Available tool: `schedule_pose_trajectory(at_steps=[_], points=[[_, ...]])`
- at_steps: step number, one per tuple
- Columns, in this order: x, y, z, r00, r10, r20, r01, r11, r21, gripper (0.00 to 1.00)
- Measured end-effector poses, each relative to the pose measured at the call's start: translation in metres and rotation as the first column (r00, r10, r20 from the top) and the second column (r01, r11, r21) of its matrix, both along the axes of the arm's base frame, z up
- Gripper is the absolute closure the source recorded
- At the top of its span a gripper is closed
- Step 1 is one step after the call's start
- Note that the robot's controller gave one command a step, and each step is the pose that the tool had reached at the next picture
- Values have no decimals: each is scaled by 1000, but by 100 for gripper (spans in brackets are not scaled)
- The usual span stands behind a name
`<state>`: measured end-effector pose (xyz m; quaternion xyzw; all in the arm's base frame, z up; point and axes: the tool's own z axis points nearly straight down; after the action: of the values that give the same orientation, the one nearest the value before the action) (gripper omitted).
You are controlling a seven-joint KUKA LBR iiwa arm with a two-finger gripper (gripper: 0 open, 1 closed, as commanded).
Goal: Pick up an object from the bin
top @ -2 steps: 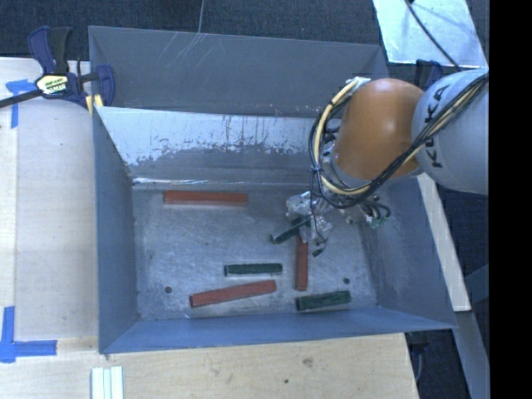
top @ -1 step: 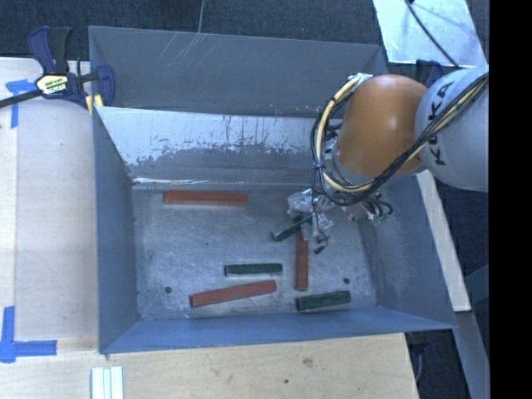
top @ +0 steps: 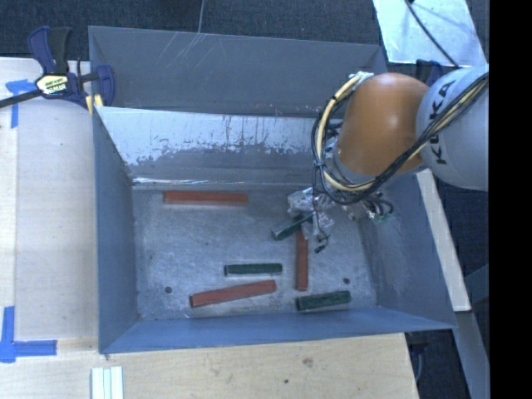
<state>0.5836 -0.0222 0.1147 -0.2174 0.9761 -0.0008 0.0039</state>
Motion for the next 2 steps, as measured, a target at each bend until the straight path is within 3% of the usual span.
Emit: schedule_pose_trajectory(at_steps=[2], points=[[-1, 0, 12, 1000, 0, -8, 0, 1000, 0, 100]])
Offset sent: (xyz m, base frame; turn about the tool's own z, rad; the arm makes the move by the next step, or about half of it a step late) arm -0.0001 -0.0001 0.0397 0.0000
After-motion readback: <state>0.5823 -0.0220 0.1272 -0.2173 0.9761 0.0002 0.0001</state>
